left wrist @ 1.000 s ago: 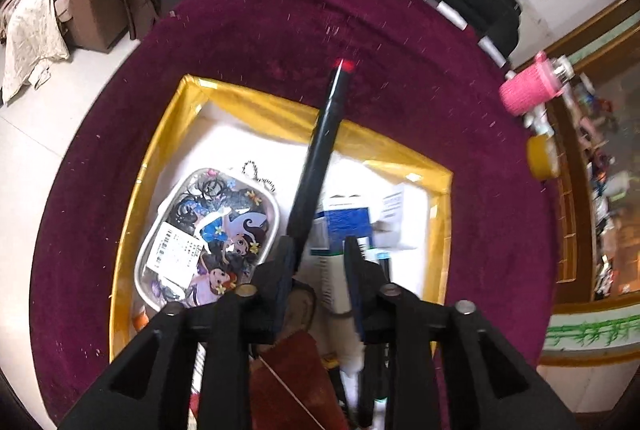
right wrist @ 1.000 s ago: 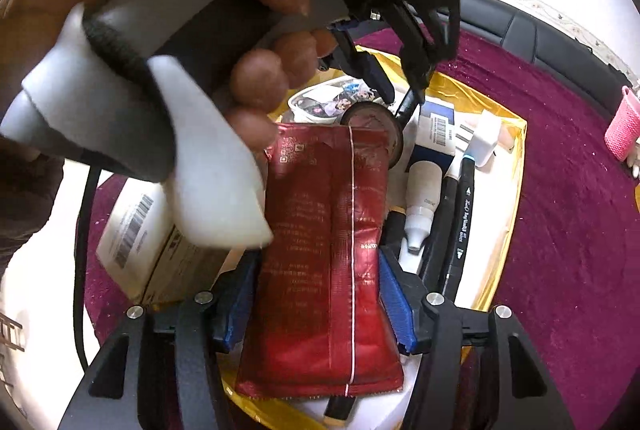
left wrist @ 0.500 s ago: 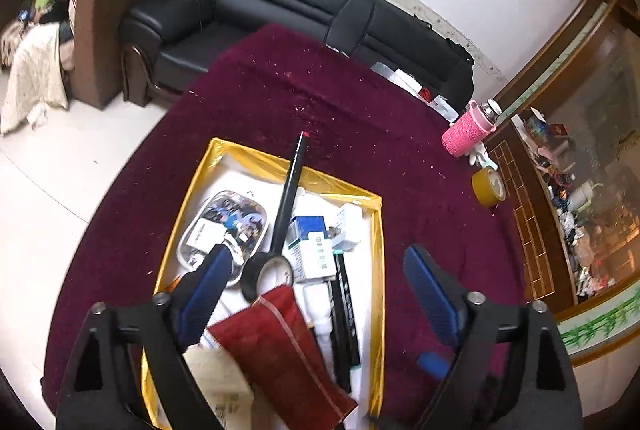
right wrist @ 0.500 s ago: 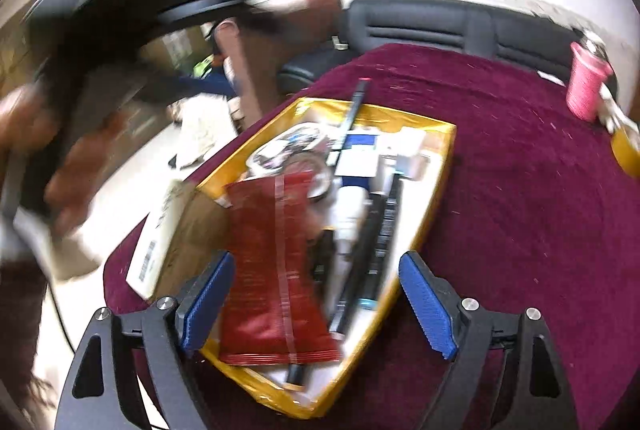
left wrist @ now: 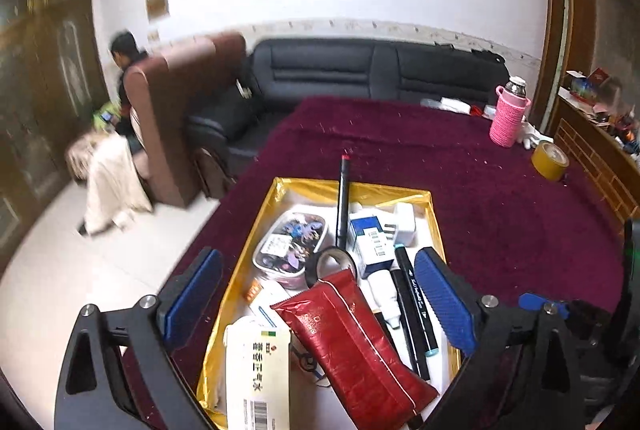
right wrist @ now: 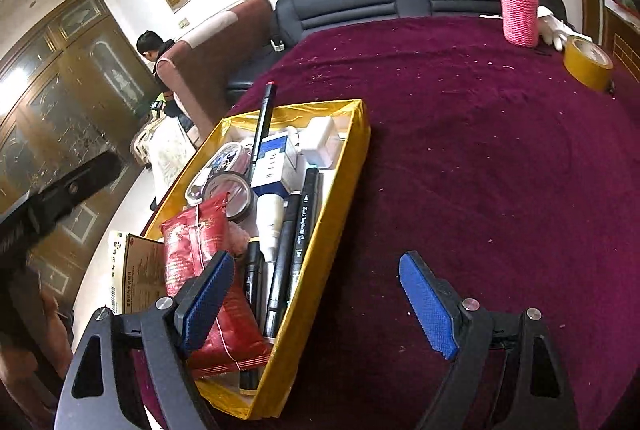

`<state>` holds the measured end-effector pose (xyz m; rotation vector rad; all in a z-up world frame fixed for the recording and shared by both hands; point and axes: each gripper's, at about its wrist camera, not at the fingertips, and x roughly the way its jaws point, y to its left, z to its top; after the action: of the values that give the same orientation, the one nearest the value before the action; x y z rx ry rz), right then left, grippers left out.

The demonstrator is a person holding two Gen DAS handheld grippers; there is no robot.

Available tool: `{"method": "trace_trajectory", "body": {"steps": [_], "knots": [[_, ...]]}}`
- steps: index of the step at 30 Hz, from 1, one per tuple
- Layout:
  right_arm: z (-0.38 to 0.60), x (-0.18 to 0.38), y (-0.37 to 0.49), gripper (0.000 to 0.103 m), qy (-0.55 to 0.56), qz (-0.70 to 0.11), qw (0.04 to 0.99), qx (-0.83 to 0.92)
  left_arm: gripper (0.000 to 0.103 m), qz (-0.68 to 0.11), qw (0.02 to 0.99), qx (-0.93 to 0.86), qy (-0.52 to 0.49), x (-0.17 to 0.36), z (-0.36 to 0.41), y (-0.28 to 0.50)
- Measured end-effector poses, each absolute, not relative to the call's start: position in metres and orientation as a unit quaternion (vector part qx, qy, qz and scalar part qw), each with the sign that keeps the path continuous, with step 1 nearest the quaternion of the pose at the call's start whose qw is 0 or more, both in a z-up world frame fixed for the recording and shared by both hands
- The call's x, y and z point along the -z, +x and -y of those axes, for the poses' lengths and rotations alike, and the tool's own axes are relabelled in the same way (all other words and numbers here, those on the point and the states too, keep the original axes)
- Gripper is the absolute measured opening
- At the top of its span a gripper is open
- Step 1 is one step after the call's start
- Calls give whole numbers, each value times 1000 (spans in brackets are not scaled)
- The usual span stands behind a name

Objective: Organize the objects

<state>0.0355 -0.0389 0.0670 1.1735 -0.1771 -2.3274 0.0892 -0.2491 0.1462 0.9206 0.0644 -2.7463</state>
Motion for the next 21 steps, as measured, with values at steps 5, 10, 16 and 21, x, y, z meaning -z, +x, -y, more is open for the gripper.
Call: {"method": "trace_trajectory", "body": {"steps": [5, 10, 16, 21], "knots": [[29, -67, 41, 90, 430, 68, 247, 866, 101, 1, 154, 948, 277, -152, 232, 109], [16, -64, 49, 91, 431, 80, 236, 867, 101, -5, 163, 950, 267, -155, 226, 123], [6, -68, 66, 91, 423, 73, 227, 874, 102, -11, 170, 951, 256, -156, 220, 140], [6, -75, 85, 92, 404, 42, 219, 887, 103, -2, 199, 951, 237, -163, 212, 156]]}}
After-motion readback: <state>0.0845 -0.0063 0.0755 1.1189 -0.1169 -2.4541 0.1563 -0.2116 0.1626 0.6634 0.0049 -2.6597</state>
